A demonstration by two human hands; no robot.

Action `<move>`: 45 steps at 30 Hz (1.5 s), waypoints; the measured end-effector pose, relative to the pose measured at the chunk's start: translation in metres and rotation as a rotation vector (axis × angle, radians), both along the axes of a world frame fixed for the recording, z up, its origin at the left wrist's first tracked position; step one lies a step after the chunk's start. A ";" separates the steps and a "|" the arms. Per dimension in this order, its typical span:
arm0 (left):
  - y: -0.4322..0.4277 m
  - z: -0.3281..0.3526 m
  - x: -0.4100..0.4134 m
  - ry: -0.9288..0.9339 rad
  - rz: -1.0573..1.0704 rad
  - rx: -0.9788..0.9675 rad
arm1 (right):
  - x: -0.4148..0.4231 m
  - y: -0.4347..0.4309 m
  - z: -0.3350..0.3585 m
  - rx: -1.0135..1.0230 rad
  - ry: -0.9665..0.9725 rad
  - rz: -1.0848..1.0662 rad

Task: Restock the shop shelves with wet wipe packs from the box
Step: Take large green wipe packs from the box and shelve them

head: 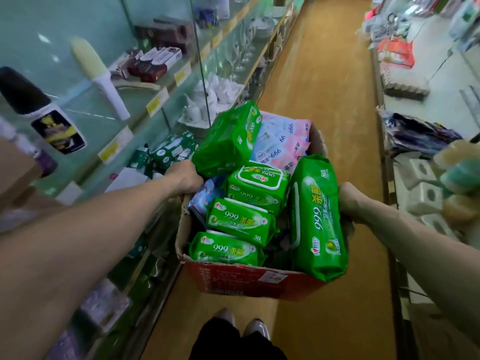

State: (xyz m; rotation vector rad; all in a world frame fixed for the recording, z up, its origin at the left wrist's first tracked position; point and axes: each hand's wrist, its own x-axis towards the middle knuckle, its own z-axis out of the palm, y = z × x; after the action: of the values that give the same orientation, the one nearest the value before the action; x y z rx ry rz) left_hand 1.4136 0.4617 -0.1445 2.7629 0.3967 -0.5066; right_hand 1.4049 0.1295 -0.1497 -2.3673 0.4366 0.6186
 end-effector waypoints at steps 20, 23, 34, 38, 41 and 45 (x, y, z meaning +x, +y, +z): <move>0.035 -0.110 0.146 0.025 -0.039 -0.001 | 0.127 0.037 -0.114 0.005 0.075 -0.091; 0.035 -0.125 0.154 0.058 -0.026 -0.011 | 0.134 0.039 -0.125 -0.037 0.109 -0.093; 0.032 -0.148 0.161 0.101 0.029 -0.039 | 0.132 0.040 -0.151 -0.085 0.119 -0.139; 0.035 -0.154 0.149 0.116 0.071 -0.037 | 0.120 0.049 -0.154 -0.064 0.092 -0.129; 0.033 -0.157 0.142 0.101 0.114 -0.032 | 0.116 0.052 -0.157 -0.082 0.063 -0.142; 0.024 -0.154 0.141 0.087 0.160 -0.017 | 0.118 0.052 -0.161 -0.092 0.078 -0.174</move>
State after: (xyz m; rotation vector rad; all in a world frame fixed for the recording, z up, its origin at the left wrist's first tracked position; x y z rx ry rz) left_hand 1.5544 0.4862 -0.2988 2.6702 0.6249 -0.5881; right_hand 1.5226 0.1818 -0.3103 -2.3650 0.7120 0.6226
